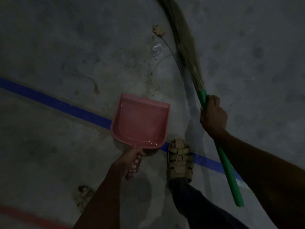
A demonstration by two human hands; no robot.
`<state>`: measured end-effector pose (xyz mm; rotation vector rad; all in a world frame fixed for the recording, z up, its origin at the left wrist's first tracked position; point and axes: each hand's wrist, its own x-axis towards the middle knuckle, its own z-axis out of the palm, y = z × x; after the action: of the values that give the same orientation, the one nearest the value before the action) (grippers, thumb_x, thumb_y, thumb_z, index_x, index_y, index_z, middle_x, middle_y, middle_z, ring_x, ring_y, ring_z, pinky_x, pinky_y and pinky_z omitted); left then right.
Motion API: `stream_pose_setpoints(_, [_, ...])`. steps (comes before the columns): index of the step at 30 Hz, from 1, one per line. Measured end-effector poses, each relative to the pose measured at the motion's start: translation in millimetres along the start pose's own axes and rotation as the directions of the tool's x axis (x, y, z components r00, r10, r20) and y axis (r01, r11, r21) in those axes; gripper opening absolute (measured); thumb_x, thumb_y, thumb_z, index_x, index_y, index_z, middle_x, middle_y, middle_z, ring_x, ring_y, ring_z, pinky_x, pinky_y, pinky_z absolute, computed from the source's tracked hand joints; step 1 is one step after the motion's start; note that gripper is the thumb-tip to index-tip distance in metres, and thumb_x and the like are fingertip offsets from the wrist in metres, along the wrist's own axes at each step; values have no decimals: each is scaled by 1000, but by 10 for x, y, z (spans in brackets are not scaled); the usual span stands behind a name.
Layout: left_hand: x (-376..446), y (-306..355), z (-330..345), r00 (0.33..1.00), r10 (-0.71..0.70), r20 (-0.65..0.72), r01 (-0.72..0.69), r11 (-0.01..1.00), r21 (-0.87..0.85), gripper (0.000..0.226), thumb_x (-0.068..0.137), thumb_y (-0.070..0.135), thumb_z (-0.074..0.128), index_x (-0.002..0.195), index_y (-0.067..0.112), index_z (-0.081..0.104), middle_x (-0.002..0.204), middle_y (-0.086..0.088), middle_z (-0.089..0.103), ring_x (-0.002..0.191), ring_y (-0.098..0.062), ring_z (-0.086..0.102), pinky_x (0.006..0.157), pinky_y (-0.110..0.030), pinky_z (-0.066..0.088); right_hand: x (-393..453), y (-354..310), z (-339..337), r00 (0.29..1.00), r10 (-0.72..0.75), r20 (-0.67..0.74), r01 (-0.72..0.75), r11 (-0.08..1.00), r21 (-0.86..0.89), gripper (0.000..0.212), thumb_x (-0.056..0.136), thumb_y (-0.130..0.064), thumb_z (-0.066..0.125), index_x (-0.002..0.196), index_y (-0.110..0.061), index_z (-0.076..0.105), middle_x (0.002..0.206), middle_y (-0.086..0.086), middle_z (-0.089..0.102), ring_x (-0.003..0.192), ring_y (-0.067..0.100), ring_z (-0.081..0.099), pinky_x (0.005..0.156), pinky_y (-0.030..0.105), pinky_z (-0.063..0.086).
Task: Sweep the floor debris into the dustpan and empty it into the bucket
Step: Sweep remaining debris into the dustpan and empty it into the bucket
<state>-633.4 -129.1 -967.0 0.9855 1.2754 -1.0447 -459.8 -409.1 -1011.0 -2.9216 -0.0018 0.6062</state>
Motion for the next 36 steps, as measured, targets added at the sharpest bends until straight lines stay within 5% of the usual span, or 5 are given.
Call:
stream_pose_setpoints(11, [327,108,-317,1000,-12,19,10,996,91,38,88,13,50,53,17,36,43,-1,26,26,-12,20,39,-10,16,21,82,400,993,-48,106,29,984,173,67,89,-14,65,146,-11,30,149,11,33,102,33,56,72,47,55])
stream_pose_setpoints(21, [330,261,-436,1000,-5,-5,6,989,149,35,86,11,51,53,15,39,43,-1,28,27,-11,21,39,-10,18,-522,155,631,918,-178,353,190,982,0,82,72,-4,70,147,-11,37,142,15,47,106,37,58,73,42,53])
stream_pose_setpoints(31, [389,226,-670,1000,11,-14,-8,979,206,33,87,11,50,56,15,40,45,-1,29,29,-10,21,39,-10,19,-652,39,602,994,-76,72,64,986,154,73,69,12,65,135,-15,48,128,13,56,108,35,52,83,46,38])
stream_pose_setpoints(36, [398,70,-811,1000,2,-25,4,970,245,32,85,14,53,56,15,42,47,-2,30,31,-10,23,44,-13,19,-563,-58,622,998,21,64,-34,978,204,71,78,6,64,141,-16,42,133,11,49,112,35,48,83,48,39])
